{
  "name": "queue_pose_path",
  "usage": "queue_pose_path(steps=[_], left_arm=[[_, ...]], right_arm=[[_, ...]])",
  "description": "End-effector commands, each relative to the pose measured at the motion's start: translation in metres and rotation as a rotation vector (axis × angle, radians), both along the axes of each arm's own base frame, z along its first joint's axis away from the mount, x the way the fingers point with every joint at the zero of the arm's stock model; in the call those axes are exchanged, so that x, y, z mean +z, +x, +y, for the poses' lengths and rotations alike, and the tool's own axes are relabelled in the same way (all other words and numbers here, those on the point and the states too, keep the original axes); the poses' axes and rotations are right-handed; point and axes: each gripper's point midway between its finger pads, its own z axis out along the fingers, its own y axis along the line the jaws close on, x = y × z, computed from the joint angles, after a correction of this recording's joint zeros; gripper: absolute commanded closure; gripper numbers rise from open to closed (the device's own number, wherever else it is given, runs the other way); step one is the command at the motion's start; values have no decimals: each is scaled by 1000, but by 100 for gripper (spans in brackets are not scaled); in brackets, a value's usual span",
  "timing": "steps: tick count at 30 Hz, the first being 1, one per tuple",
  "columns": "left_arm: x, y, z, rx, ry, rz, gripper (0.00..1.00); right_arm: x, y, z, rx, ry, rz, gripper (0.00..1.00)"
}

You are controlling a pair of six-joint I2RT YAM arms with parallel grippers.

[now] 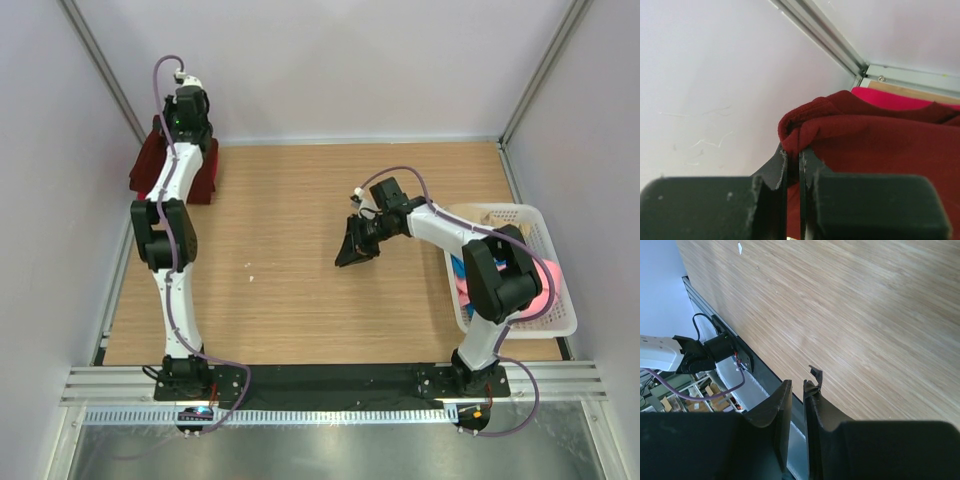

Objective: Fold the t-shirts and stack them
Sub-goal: Neatly place the folded tshirt to the corner

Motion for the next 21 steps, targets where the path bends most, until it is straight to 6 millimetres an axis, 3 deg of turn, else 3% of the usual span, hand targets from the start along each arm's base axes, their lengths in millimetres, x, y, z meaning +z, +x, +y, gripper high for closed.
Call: queue_pose_path(steps=[1, 14, 21], left_arm=[[38, 11, 19, 48, -25, -198, 100], [-22, 45, 53, 94, -87, -257, 100], [-60, 57, 59, 104, -106, -252, 98]], right_arm=[[10, 9, 8, 18, 31, -29, 78], [-9, 14, 10, 23, -5, 34, 78], [-16, 19, 13, 23, -22, 73, 78]])
